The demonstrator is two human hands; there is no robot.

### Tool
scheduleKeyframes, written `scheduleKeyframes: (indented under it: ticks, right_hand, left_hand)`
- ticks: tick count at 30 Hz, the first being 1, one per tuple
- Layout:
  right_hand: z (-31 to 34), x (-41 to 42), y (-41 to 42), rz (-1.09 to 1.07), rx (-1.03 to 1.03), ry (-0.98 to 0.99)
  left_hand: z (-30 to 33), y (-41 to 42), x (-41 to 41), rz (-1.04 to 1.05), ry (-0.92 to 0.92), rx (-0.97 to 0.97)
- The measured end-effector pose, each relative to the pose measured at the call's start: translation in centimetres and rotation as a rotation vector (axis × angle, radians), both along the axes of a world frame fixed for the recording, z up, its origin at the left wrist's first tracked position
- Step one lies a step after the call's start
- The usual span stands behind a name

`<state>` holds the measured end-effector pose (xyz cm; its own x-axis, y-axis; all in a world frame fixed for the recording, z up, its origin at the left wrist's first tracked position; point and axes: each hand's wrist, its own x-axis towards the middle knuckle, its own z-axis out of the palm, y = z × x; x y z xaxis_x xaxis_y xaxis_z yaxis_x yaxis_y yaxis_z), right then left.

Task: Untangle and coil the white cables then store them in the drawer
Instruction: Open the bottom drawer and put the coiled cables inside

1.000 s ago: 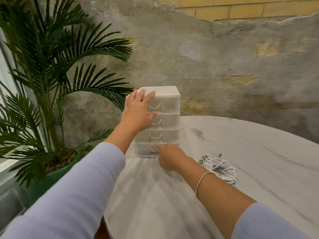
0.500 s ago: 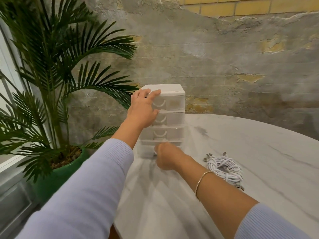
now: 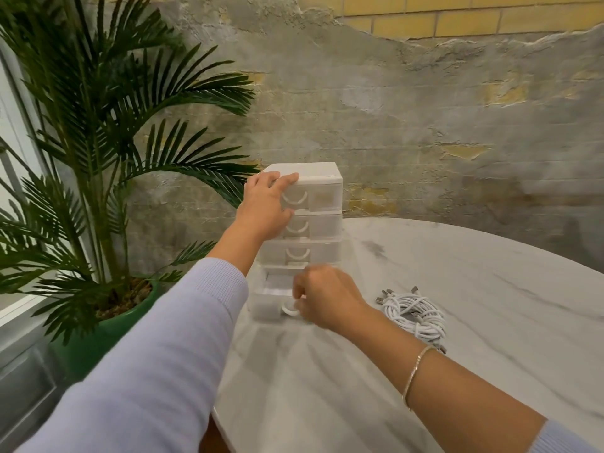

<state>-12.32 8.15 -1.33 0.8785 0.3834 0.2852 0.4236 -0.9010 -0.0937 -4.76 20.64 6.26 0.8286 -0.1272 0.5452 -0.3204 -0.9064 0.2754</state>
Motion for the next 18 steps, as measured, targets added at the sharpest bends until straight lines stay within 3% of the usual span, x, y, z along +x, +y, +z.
scheduleKeyframes:
  ticks: [5,10,18]
  right_hand:
    - [-0.6,1.7,-0.8,-0.080,-0.139,0.020]
    - [-1.4,1.2,-0.6,-0.017,-0.155,-0.074]
    - [-1.7,-1.5,-0.6,0.042,-0.128,-0.049]
  left_hand:
    - [0.1,-0.1,0.0,0.001,0.005,-0.021]
    - [0.1,-0.1,0.0,-0.001,0.009,-0.033]
    - [0.1,-0.3,-0.1,0.000,0.005,-0.059]
